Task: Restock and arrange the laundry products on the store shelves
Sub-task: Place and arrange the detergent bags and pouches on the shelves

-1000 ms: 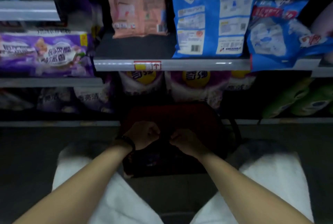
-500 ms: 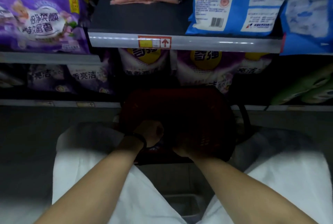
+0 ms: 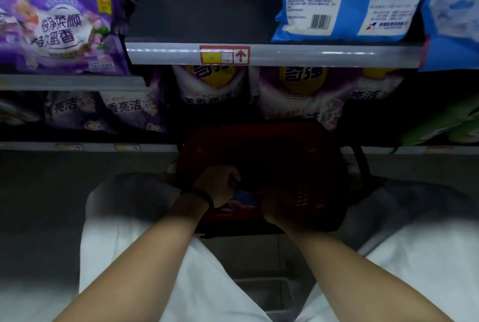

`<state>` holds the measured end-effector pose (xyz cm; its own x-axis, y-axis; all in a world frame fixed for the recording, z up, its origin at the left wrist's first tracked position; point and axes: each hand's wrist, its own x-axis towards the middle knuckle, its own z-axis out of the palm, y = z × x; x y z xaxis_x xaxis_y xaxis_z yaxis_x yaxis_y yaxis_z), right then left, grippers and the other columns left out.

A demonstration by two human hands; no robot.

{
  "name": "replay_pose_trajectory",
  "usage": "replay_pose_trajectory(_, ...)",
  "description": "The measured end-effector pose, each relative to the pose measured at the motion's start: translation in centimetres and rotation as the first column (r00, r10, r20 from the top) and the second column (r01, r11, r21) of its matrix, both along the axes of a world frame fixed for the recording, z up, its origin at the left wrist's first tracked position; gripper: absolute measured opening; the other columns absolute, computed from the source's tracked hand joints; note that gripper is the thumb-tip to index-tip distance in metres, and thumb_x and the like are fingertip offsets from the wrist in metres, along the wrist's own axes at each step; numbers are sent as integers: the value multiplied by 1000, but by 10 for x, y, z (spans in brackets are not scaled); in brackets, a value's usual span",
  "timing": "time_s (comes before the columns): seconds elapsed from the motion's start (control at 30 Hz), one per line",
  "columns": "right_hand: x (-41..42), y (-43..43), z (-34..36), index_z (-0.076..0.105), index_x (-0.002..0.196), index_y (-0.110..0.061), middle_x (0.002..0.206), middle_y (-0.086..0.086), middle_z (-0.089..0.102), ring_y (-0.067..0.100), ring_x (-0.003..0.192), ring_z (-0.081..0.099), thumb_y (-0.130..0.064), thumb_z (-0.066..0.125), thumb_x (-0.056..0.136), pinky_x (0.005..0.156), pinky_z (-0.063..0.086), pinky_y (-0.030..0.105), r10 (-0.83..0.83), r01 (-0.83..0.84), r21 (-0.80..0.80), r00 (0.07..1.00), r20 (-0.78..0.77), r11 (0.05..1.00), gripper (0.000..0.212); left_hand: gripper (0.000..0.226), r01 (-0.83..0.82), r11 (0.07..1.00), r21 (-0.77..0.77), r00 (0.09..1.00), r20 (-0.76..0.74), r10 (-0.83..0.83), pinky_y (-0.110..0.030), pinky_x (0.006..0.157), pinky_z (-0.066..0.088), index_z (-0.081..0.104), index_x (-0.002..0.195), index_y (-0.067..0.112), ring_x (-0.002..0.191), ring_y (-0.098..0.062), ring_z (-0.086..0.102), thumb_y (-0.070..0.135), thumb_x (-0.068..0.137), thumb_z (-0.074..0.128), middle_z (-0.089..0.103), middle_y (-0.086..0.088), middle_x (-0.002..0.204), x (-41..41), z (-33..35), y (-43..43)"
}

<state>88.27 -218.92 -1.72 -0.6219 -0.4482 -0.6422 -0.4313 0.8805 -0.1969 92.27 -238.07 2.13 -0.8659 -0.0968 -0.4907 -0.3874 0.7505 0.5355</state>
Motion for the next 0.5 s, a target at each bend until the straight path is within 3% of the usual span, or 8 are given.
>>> replay_pose_trajectory(0.17, -10, 12, 39, 63, 140, -18, 137, 8, 66, 29, 125, 63, -30, 53, 108, 97, 51, 35, -58, 48, -122, 995, -80, 991, 36, 21, -33, 999, 11, 994, -101, 34, -25, 80, 50, 74, 106, 19, 100, -15, 68, 6, 95, 62, 74, 0, 107, 8, 13, 2)
replay_pose_trajectory(0.27, -17, 19, 72, 74, 108, -21, 106, 4, 75, 24, 93, 73, -33, 53, 106, 73, 56, 33, -198, 170, -256, 976, -88, 952, 24, 16, 15, 998, -59, 990, -138, -22, -26, 79, 45, 73, 109, 19, 103, -22, 69, 16, 97, 63, 74, -3, 112, 16, 17, 8)
replay_pose_trajectory(0.33, -16, 27, 92, 62, 77, -29, 84, 0, 68, 22, 79, 69, -34, 49, 107, 66, 49, 33, -311, 263, -369, 947, -77, 892, 33, 19, 20, 1000, -13, 997, -80, -21, -30, 90, 51, 70, 115, 22, 109, -21, 68, 22, 95, 68, 72, -1, 114, 22, 21, 14)
replay_pose_trajectory(0.4, -16, 35, 117, 48, 65, -28, 72, -4, 56, 19, 71, 61, -33, 49, 107, 66, 42, 33, -427, 357, -452, 902, -59, 817, 42, 48, 64, 997, 45, 998, 20, -65, -28, 101, 49, 61, 133, 30, 119, -14, 62, 41, 88, 77, 64, 7, 127, 28, 26, 22)
replay_pose_trajectory(0.5, -22, 49, 155, 54, 70, -11, 66, -2, 47, 18, 63, 49, -25, 51, 107, 65, 39, 33, -548, 452, -564, 836, -2, 691, 40, 106, 102, 983, 151, 992, 61, -112, -38, 119, 40, 36, 154, 44, 141, -11, 45, 72, 63, 82, 45, 15, 154, 39, 38, 46)
